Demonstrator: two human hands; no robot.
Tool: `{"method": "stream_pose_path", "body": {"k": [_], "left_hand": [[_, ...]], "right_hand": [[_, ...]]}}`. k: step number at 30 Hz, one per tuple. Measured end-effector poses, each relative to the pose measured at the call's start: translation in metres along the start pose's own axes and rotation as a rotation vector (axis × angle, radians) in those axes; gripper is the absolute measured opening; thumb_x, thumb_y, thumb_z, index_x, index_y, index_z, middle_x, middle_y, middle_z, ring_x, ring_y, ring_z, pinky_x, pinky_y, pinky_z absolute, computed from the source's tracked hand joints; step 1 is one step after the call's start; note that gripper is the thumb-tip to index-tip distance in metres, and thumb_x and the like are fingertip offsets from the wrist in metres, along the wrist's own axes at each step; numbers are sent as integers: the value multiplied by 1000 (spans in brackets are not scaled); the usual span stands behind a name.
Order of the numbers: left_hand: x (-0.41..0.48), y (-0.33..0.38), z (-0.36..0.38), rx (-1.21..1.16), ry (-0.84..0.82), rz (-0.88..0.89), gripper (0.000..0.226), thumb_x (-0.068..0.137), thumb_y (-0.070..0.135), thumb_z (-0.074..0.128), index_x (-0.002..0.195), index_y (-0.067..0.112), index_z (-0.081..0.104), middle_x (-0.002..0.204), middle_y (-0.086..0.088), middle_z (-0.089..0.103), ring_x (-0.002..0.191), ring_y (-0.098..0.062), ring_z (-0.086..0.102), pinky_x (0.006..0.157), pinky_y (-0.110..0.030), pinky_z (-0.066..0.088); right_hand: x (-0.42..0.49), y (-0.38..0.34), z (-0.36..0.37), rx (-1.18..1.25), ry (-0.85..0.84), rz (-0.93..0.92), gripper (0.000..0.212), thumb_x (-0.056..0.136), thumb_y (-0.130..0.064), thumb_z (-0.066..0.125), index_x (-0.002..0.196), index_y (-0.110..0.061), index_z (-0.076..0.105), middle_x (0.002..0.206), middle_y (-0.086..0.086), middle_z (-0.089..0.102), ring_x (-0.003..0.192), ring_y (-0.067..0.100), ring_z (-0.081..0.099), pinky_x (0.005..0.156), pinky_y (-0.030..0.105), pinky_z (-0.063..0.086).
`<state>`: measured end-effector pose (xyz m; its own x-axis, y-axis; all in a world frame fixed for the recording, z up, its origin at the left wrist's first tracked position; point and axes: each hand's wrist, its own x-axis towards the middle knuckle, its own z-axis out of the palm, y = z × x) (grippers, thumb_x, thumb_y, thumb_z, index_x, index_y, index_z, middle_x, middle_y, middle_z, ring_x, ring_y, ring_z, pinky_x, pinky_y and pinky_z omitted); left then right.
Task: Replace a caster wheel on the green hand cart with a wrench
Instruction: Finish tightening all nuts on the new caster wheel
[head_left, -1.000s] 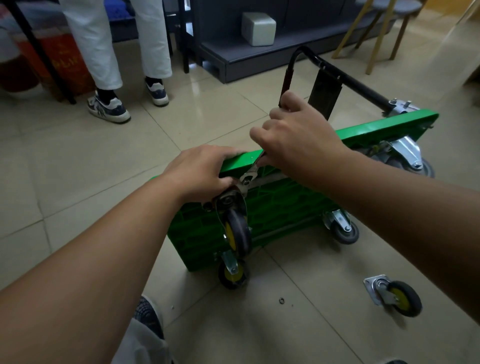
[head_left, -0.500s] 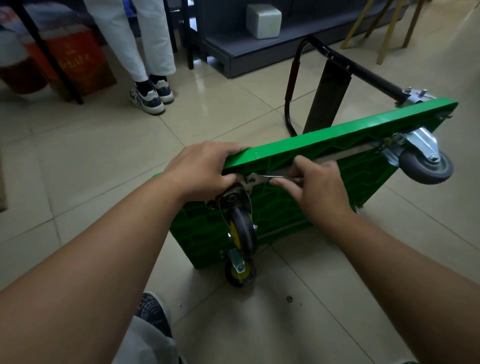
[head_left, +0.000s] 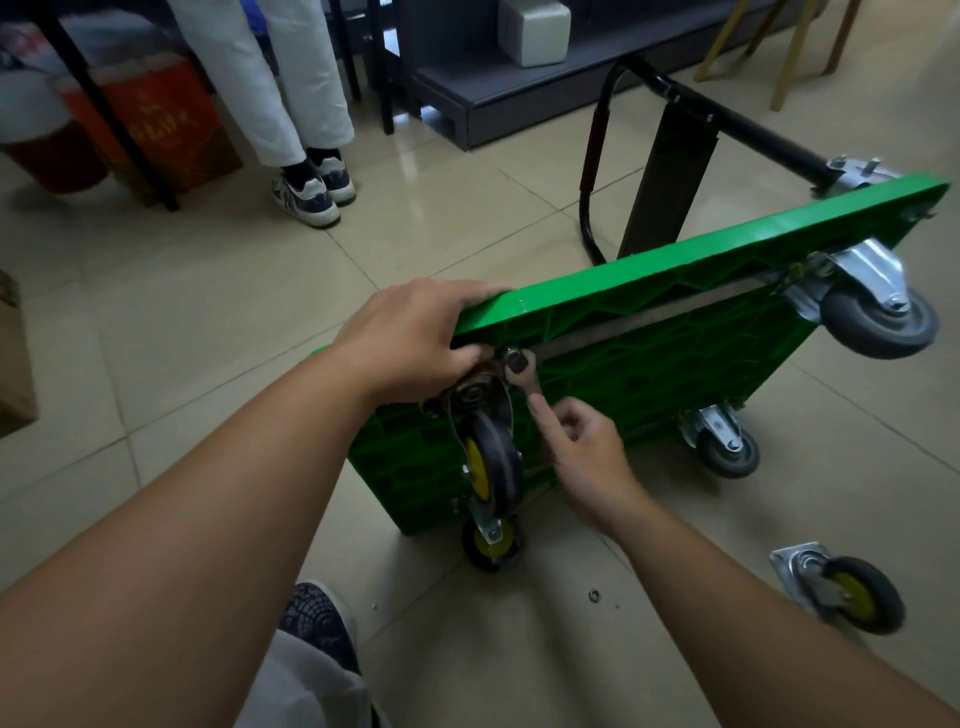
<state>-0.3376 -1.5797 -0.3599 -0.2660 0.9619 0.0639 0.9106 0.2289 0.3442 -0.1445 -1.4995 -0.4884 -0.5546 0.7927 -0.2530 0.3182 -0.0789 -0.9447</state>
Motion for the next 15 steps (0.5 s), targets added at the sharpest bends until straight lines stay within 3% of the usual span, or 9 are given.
{"method": "stream_pose_path", "body": {"k": [4, 7, 10, 15], "left_hand": [[1, -1, 0, 10, 11, -3, 66, 90, 35, 67, 148, 55, 41, 133, 11, 66, 114, -23, 62, 82, -30, 42], [-1, 0, -1, 19, 17, -3, 66, 90, 35, 67, 148, 54, 42, 132, 9, 67, 116, -25, 62, 85, -32, 44], [-1, 1, -1, 18, 19, -5, 66, 89, 36, 67, 148, 54, 42, 131, 9, 67, 115, -25, 62, 81, -30, 42], [-1, 2, -1, 34, 28, 10, 66, 88, 37, 67, 147, 56, 41, 129, 7, 68, 114, -26, 62, 79, -30, 39]], "right_hand": [[-3, -18, -53, -690, 136, -186, 49, 80, -66, 60, 78, -16, 55, 70, -2, 57, 74, 22, 56, 72, 42, 54], [-1, -82, -73, -1177, 225, -645, 44, 85, -64, 54, 85, -19, 55, 75, -1, 60, 75, 22, 57, 90, 41, 43], [6, -145, -73, -1497, 216, -1027, 41, 90, -58, 59, 90, -17, 58, 82, 6, 69, 76, 26, 63, 90, 42, 38], [12, -184, -60, -1884, 126, -1265, 39, 92, -52, 57, 95, -13, 57, 82, 7, 67, 80, 28, 61, 95, 41, 30]]}}
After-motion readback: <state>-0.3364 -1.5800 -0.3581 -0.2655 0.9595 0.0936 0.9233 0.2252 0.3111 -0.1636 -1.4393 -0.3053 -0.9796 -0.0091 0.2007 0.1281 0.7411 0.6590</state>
